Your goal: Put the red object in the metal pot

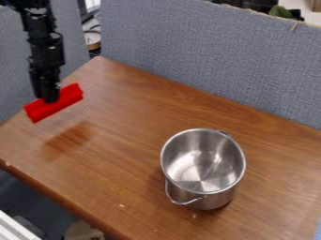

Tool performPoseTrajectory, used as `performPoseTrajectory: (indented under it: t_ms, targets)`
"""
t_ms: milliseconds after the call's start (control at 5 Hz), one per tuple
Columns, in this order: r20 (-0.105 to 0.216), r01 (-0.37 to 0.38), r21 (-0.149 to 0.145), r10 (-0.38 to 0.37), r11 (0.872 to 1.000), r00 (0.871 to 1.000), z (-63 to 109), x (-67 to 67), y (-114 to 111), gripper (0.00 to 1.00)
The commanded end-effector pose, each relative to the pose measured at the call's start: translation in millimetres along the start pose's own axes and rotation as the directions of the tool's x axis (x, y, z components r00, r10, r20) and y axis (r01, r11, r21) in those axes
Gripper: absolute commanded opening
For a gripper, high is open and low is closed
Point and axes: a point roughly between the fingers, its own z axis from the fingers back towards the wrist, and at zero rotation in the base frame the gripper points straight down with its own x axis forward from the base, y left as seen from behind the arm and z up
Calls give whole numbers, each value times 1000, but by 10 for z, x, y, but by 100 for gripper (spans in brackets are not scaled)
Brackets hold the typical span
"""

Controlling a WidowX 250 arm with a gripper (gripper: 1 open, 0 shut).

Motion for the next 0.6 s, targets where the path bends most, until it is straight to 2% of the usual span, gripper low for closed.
performPoseTrajectory:
  t_ms: [0, 200, 400]
  targets:
    - [67, -2, 91, -4, 996, 998, 435, 199, -275, 0]
    - [95, -101, 64, 95, 993, 991, 509, 36, -132, 0]
    - [141, -257, 67, 246, 964, 959, 566, -110, 22, 0]
